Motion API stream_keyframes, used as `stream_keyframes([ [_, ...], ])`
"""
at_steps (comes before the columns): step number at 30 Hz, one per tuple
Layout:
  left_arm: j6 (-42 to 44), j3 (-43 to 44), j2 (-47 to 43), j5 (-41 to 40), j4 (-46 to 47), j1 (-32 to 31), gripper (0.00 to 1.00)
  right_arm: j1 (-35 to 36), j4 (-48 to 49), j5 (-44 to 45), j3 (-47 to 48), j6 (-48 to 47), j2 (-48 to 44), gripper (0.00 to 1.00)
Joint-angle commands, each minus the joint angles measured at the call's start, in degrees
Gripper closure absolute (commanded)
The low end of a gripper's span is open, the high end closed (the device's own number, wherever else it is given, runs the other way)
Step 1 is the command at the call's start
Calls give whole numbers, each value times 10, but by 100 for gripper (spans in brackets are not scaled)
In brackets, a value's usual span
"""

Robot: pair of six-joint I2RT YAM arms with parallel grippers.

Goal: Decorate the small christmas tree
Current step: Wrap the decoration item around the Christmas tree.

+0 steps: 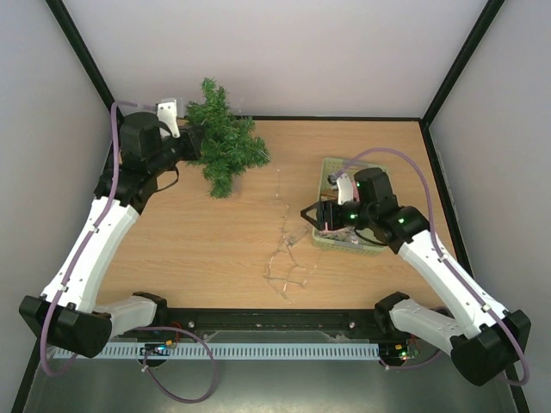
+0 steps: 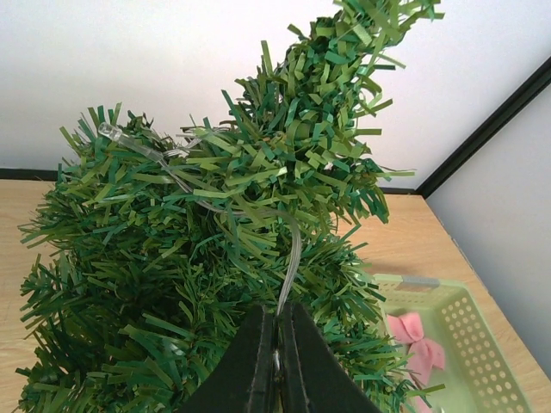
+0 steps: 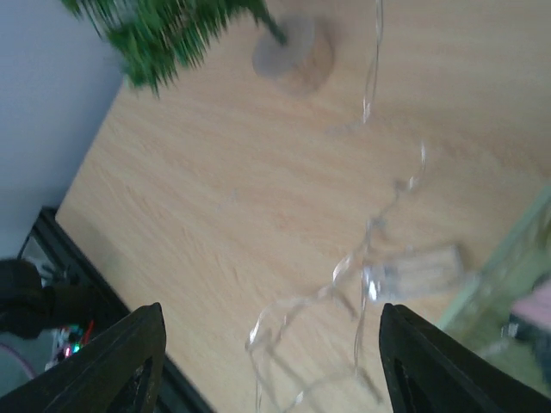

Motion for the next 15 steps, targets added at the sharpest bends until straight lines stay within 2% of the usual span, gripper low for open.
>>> stream_keyframes([
  [1, -3, -12, 0, 1, 22, 4, 98, -1, 202, 44, -20, -13, -10, 35],
  [2, -3, -13, 0, 3, 23, 4, 98, -1, 268, 53, -35, -16, -1, 39],
  [5, -1, -10, 0, 2, 18, 4, 97, -1, 381, 103, -43, -6, 52, 50],
  [7, 1, -5, 0, -2, 13, 4, 98, -1, 431, 123, -28, 0, 102, 52],
  [15, -1, 10, -2, -7, 13, 6, 98, -1, 517, 72, 41, 1, 300, 55],
])
